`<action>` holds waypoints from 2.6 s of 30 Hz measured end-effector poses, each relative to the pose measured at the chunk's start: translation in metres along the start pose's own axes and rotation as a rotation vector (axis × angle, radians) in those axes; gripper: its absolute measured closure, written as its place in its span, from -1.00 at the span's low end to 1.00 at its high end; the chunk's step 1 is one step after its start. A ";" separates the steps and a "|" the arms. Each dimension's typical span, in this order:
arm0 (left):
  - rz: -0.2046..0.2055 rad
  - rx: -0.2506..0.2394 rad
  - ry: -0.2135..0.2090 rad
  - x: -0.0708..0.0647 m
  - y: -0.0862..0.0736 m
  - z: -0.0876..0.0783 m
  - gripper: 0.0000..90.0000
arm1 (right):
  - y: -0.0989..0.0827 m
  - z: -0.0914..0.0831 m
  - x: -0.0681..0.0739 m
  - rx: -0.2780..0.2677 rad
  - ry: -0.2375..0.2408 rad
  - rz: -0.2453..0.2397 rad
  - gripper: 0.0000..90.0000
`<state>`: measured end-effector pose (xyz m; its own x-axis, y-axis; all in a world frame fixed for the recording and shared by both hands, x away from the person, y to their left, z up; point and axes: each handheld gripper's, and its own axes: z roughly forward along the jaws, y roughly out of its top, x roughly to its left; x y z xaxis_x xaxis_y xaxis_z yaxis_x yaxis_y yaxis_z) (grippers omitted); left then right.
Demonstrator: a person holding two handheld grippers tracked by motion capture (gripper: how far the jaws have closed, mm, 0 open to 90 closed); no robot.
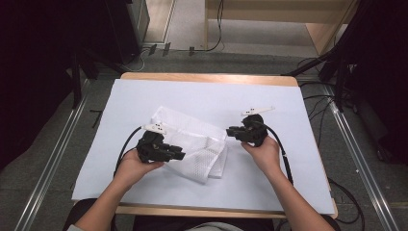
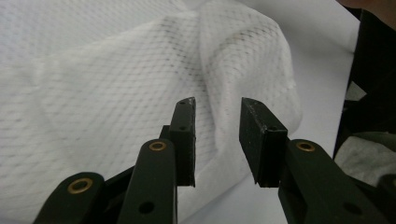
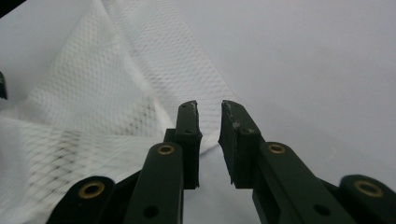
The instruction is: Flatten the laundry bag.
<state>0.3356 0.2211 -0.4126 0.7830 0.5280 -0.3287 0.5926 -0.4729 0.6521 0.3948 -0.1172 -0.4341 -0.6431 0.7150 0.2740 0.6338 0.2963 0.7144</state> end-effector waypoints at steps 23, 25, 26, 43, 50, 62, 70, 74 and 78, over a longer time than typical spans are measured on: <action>-0.078 -0.059 0.159 0.036 -0.002 -0.025 0.38 | 0.001 0.051 -0.011 0.088 -0.092 -0.060 0.65; -0.082 -0.060 0.163 0.036 -0.002 -0.025 0.37 | 0.000 0.051 -0.009 0.094 -0.111 -0.084 0.76; -0.083 -0.057 0.164 0.037 -0.002 -0.025 0.37 | 0.000 0.051 -0.008 0.096 -0.110 -0.082 0.86; -0.081 -0.054 0.168 0.038 -0.003 -0.025 0.34 | 0.005 0.015 -0.053 0.043 -0.192 0.027 1.00; -0.086 -0.052 0.166 0.039 -0.002 -0.023 0.33 | 0.005 -0.002 -0.088 0.011 -0.244 0.099 1.00; -0.085 -0.047 0.171 0.041 0.001 -0.021 0.32 | 0.003 -0.023 -0.087 -0.014 -0.258 0.134 0.72; -0.075 -0.034 0.169 0.043 0.006 -0.017 0.31 | -0.007 -0.039 -0.059 -0.002 -0.167 0.085 0.38; -0.070 -0.032 0.166 0.043 0.008 -0.014 0.30 | -0.014 -0.028 -0.058 0.037 -0.138 0.080 0.30; -0.060 -0.023 0.165 0.042 0.010 -0.011 0.30 | -0.021 -0.018 -0.059 0.072 -0.135 0.088 0.38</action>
<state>0.3724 0.2468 -0.4122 0.7035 0.6643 -0.2525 0.6318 -0.4218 0.6503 0.4115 -0.1769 -0.4538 -0.5230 0.8176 0.2408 0.7175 0.2699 0.6422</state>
